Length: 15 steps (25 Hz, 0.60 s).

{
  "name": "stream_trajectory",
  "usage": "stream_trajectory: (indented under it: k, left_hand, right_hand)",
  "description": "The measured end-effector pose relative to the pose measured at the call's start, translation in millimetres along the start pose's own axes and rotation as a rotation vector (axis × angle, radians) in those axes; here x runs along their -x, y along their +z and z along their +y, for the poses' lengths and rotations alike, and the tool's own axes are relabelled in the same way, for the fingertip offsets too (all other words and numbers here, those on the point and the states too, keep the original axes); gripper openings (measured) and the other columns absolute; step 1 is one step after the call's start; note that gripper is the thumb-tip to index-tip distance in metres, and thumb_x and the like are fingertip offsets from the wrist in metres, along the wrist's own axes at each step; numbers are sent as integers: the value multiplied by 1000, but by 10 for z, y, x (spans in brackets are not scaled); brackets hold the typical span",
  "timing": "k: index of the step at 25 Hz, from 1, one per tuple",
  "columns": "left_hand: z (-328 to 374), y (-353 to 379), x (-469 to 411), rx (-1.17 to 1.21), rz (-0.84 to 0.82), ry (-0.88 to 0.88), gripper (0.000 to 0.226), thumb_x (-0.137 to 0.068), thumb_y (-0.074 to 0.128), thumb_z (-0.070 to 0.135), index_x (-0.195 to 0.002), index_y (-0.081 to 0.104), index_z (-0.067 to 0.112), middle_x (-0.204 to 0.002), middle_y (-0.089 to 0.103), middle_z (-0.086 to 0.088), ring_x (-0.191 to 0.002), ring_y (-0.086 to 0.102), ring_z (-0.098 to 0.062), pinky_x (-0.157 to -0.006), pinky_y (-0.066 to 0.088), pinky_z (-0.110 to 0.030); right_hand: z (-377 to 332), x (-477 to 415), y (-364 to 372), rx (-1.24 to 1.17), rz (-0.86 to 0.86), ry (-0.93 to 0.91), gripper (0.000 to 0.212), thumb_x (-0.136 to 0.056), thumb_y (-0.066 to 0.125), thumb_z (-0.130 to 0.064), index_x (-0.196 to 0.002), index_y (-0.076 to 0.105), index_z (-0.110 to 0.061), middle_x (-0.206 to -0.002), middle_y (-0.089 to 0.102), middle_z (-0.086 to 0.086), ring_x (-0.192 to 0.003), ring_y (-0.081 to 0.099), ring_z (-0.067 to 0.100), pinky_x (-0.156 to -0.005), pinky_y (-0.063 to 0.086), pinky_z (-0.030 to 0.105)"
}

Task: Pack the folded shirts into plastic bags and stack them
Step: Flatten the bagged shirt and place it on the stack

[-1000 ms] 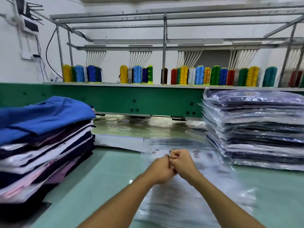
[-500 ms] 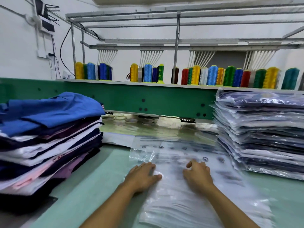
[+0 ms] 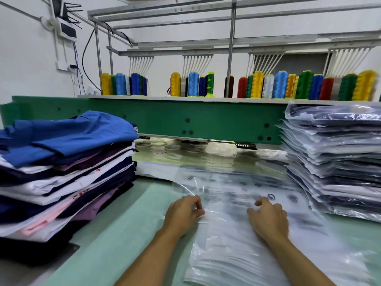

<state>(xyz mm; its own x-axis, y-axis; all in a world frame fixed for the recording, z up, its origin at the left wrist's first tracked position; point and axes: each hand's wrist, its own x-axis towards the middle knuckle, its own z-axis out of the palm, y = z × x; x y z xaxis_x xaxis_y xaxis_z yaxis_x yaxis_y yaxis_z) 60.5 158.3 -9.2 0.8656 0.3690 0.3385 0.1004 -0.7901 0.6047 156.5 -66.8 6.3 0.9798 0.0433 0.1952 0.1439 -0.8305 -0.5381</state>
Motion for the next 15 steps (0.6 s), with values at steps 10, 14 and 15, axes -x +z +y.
stream_trajectory:
  k: [10,14,15]
  left_hand:
    - [-61,-131,-19,242,302,28,10,-98,64,15,-89,64,20,-89,70,7,-94,59,-29,-88,47,-46]
    - [-64,-133,-12,148,342,25,10,-98,63,19,-89,63,24,-89,68,10,-93,52,-22,-95,42,-41]
    - [-82,-127,-12,88,340,32,10,-98,63,21,-89,63,26,-89,67,11,-91,52,-19,-102,38,-40]
  right_hand:
    - [-8,52,-99,-312,-71,-3,31,-99,52,-44,-120,56,-22,-112,65,5,-93,63,22,-80,48,37]
    - [-66,81,-176,-766,-258,85,17,-102,54,-28,-117,57,-20,-91,71,14,-57,62,16,-56,44,29]
    - [-82,88,-194,-856,-289,106,14,-101,55,-19,-115,58,-18,-83,69,14,-53,59,17,-51,42,29]
